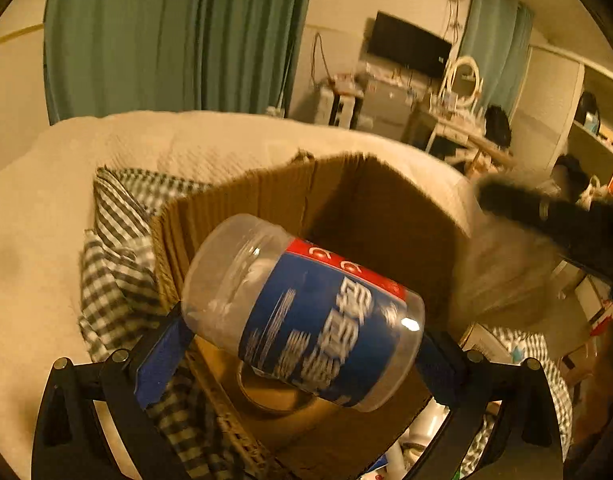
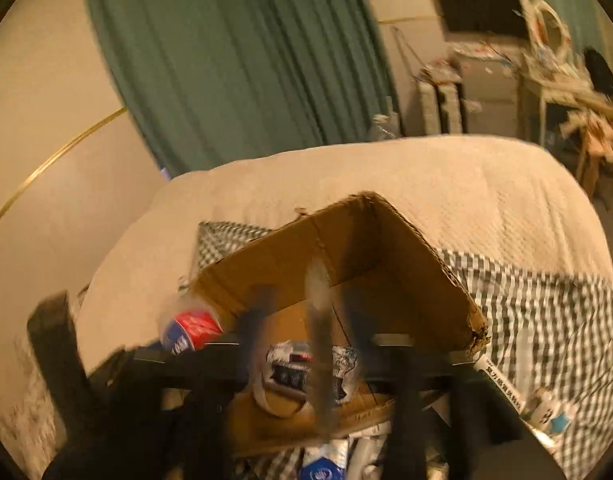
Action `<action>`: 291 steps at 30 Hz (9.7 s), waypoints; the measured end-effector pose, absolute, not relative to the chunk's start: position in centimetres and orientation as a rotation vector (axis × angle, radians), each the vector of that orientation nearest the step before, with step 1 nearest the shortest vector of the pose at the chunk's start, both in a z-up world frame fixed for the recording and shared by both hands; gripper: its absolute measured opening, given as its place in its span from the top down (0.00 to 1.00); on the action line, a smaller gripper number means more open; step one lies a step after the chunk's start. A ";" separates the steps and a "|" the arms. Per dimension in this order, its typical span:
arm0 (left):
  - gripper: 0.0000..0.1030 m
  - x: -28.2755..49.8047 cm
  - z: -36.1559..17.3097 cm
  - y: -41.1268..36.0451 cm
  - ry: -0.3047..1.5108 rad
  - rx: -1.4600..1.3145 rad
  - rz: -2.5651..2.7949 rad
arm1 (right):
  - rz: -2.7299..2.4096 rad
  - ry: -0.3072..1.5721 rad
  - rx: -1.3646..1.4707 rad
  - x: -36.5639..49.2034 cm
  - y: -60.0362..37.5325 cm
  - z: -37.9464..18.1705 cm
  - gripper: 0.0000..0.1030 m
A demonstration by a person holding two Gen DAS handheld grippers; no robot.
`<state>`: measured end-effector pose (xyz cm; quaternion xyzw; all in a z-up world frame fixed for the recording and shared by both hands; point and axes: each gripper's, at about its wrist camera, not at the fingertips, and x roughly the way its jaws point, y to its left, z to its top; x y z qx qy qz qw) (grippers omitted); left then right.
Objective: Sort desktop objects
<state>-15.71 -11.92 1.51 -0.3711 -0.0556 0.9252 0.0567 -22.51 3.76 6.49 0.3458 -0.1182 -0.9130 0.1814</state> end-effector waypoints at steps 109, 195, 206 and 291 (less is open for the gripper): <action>0.00 -12.9 4.9 -9.2 -0.180 -0.927 2.841 | -2.678 -0.299 0.891 -15.4 10.2 7.6 0.37; 0.06 -16.4 -8.9 13.5 0.191 -1.151 2.398 | -2.684 -0.433 1.226 -10.1 28.4 -7.3 0.19; 0.06 -10.8 -4.6 7.9 0.130 -1.294 2.409 | -2.510 0.075 1.189 -10.4 23.0 -9.6 0.12; 0.03 -3.1 1.6 -5.4 -0.320 -1.065 2.488 | -2.694 -0.283 0.692 -5.7 17.3 4.6 0.23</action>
